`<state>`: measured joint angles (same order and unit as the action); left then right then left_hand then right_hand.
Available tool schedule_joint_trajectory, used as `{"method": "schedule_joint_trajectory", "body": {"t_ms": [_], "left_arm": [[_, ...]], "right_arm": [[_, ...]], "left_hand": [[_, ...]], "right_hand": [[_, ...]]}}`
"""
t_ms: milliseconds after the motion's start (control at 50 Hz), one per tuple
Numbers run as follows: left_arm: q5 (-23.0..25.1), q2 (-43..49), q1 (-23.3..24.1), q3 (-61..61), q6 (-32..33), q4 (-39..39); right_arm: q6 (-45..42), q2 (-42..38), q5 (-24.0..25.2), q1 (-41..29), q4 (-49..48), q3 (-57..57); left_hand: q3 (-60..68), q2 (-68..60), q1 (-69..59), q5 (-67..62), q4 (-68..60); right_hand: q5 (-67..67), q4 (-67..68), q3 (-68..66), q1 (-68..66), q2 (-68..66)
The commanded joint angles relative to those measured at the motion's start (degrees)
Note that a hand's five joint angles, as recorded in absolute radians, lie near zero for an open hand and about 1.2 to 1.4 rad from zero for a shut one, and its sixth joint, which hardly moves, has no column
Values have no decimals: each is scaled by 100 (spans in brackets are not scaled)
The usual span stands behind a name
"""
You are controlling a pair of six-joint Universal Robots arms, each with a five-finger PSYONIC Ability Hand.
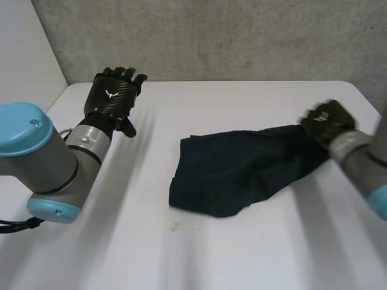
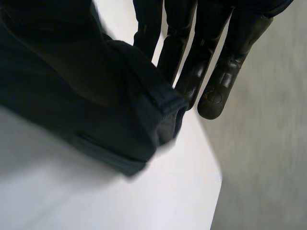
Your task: Fold the shorts.
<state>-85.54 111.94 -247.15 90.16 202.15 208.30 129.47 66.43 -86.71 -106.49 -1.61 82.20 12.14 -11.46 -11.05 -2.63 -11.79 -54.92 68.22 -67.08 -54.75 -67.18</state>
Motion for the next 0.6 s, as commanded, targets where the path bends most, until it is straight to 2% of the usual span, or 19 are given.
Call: {"method": "schedule_joint_trajectory", "body": {"t_ms": [20, 80, 100, 200, 240, 260, 300, 340, 400, 420, 500, 600], "left_arm": [[-33, -146, 35, 55, -26, 9], [-41, -216, 44, 46, -114, 9], [-42, -234, 44, 46, -158, 9], [-42, -278, 53, -24, -430, 18], [-42, -278, 53, -51, -466, 18], [-42, -278, 53, -86, -492, 18], [-50, -269, 70, -147, -501, 18], [-50, -261, 114, -261, -527, 0], [-50, -252, 193, -367, -597, -26], [-50, -234, 272, -463, -659, -43], [-50, -120, 474, -726, -904, -271], [-50, 196, 773, -1140, -1353, -842]], "right_arm": [[43, -542, 206, -1757, -216, -792], [87, -736, 601, -2164, -322, -810], [105, -876, 951, -2331, -357, -776], [271, -1238, 1745, -2491, -375, -635], [429, -1273, 1798, -2490, -348, -643], [639, -1256, 1772, -2473, -348, -652], [982, -1186, 1711, -2455, -348, -670], [1559, -993, 1588, -2394, -348, -696], [2317, -720, 1473, -2149, -375, -679], [2876, -502, 1473, -1878, -366, -635], [4213, -18, 1473, -1358, -375, -564], [5228, 115, 1508, -874, -340, -643]], "left_hand": [[-210, 141, 100, 258, 174], [-210, 141, 100, 258, 174], [-210, 141, 100, 258, 174], [-210, 141, 100, 258, 174], [-210, 141, 100, 258, 174], [-193, 125, 84, 241, 157], [-193, 124, 84, 241, 157], [-193, 124, 84, 241, 157], [-176, 108, 67, 224, 141], [-176, 108, 67, 224, 140], [-143, 74, 33, 191, 107], [-143, 74, 33, 191, 107]], "right_hand": [[-1508, 1178, -1292, -2525, -1282], [-1508, 1178, -1292, -2525, -1282], [-1508, 1178, -1292, -2525, -1282], [-1508, 1178, -1292, -2525, -1282], [-1264, 934, -1048, -2281, -1038], [820, -1150, 1036, -197, 1046], [3000, -3330, 3216, 1984, 3226], [4366, -4695, 4581, 3349, 4591], [5145, -5474, 5360, 4128, 5371], [5492, -5822, 5708, 4475, 5718], [5492, -5822, 5708, 4475, 5718], [5492, -5822, 5708, 4475, 5718]]}}
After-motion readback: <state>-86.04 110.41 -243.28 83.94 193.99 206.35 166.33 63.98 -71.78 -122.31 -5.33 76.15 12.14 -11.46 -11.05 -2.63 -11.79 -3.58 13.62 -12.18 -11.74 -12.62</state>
